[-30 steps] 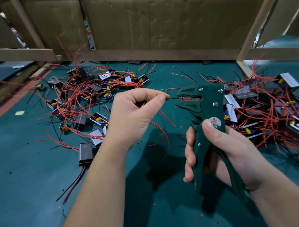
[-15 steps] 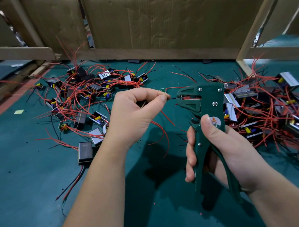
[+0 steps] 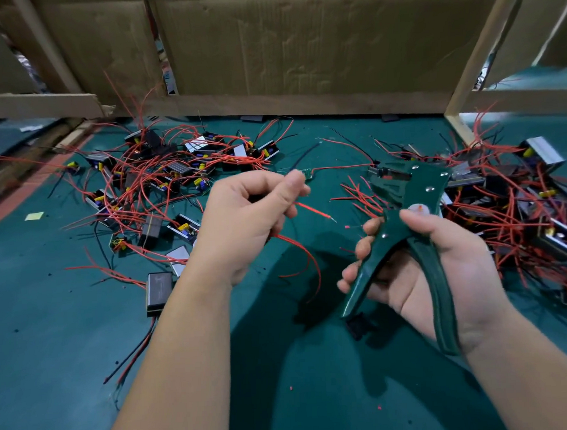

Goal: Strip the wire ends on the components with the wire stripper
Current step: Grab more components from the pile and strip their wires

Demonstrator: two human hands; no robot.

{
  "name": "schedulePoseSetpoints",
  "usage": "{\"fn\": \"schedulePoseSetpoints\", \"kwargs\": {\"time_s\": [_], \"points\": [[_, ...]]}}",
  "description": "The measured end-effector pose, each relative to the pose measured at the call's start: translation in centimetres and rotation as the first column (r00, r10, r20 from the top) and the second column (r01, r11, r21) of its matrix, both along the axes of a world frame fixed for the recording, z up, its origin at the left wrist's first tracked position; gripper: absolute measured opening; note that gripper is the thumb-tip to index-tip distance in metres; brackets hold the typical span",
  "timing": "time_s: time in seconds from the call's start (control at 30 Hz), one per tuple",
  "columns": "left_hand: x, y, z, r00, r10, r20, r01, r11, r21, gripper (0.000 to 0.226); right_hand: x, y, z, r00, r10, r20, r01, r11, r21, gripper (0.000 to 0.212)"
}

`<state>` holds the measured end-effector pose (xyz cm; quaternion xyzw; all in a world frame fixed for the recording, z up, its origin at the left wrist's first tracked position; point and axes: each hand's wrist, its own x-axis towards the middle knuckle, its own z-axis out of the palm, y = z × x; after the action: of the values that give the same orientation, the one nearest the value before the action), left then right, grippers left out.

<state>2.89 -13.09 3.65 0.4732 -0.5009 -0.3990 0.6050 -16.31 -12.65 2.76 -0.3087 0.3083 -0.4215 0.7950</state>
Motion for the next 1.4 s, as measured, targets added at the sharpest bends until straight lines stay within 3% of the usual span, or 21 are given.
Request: {"fn": "schedulePoseSetpoints", "kwargs": {"time_s": [0.27,0.43,0.6,0.83,1.13,1.23,1.3,1.4], "points": [[0.1,-0.3,-0.4,0.997,0.033,-0.076,-0.039,0.997,-0.073,0.012,0.6,1.1,-0.5,0.958,0.279,0.064,-0.275,0.959,-0.06,0.037],[-0.2,-0.2,-0.2,0.996,0.082,0.038,-0.076,0.987,-0.139,0.009,0.8,1.3,-0.6,0.935,0.342,0.095,-0.33,0.936,-0.123,0.04],[-0.3,-0.3,-0.3,0.969,0.149,0.2,-0.113,0.977,-0.181,0.01,1.0,1.4,-0.7,0.942,0.331,0.055,-0.321,0.937,-0.137,0.037],[-0.3,-0.2,-0.4,0.952,0.162,0.261,-0.11,0.973,-0.204,0.012,0.9,1.6,-0.7,0.955,0.297,-0.023,-0.297,0.945,-0.138,0.044],[0.1,-0.4,-0.8,0.923,0.168,0.347,-0.097,0.972,-0.213,0.017,1.4,1.6,-0.5,0.968,0.129,-0.213,-0.148,0.986,-0.078,0.042],[-0.1,-0.6,-1.3,0.854,0.193,0.484,-0.097,0.971,-0.218,0.015,1.7,1.3,-0.7,0.957,0.037,-0.287,-0.05,0.998,-0.036,0.045],[-0.4,-0.8,-1.8,0.814,0.187,0.55,-0.091,0.976,-0.199,0.015,1.9,1.2,-0.9,0.973,0.029,-0.227,-0.022,0.999,0.036,0.044],[-0.5,-0.9,-1.8,0.822,0.215,0.528,-0.133,0.973,-0.19,0.017,2.0,0.9,-0.9,0.999,-0.035,0.019,0.033,0.996,0.088,0.032]]}}
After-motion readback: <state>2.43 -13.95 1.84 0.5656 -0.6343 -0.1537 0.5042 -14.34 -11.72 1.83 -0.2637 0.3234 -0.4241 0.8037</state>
